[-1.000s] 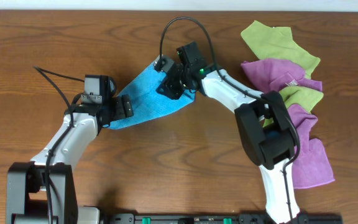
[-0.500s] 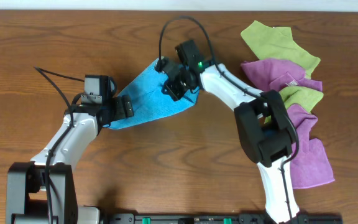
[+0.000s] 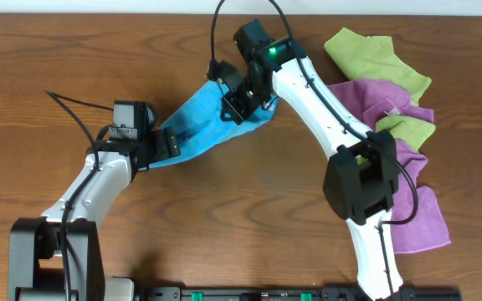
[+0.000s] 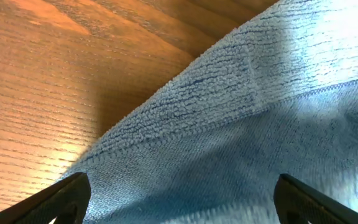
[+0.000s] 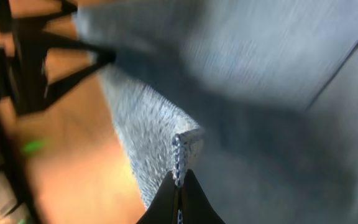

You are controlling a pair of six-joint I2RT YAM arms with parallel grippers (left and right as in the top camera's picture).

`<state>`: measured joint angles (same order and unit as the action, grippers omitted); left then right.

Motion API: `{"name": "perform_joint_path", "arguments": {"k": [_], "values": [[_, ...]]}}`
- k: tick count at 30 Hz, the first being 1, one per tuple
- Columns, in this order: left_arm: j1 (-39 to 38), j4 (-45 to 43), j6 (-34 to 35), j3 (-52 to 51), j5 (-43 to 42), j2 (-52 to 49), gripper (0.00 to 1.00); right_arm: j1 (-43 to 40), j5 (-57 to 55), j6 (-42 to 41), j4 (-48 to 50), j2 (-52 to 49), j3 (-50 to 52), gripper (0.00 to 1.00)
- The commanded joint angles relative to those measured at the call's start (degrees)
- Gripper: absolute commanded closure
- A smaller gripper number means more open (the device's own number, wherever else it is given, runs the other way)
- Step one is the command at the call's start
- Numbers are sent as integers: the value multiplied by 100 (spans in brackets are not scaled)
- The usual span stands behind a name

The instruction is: Fold the cloth

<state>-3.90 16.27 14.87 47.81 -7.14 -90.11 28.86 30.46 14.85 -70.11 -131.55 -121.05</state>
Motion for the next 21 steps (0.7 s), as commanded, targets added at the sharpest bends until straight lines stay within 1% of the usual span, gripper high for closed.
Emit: {"name": "perform_joint_path", "arguments": {"k": [1, 2, 3, 5, 6, 7, 9, 10, 11, 13, 15, 16, 21], "values": [[26, 37, 63, 92, 0, 76, 5, 162, 133, -273, -562, -13, -98, 92], [26, 39, 63, 92, 0, 76, 5, 234, 133, -308, -946, -13, -98, 66], [26, 39, 66, 92, 0, 76, 4, 291, 138, -306, -1191, -13, -98, 50], [26, 39, 107, 92, 0, 76, 5, 413, 136, -304, -1589, -13, -98, 31], [26, 39, 157, 92, 0, 76, 5, 468, 125, -302, -1716, -13, -98, 28], [26, 37, 216, 92, 0, 76, 4, 511, 127, -302, -1777, -13, -98, 28], [26, 26, 295, 92, -50, 76, 5, 564, 103, -302, -1744, -13, -98, 29], [26, 20, 315, 92, -120, 76, 5, 568, 96, -302, -1683, -13, -98, 32], [26, 11, 315, 92, -208, 76, 5, 562, 96, -304, -1620, -13, -98, 39], [24, -33, 313, 92, -627, 76, 5, 446, 101, -306, -1432, -13, -116, 98], [22, -68, 313, 92, -890, 76, 0, 297, 101, -354, -1327, -13, -153, 98], [13, -74, 315, 92, -970, 76, 8, 184, 105, -442, -1268, -13, -186, 98], [7, -201, 317, 92, -1325, 76, 30, -404, 125, -649, -1220, 33, -317, 98]]}}
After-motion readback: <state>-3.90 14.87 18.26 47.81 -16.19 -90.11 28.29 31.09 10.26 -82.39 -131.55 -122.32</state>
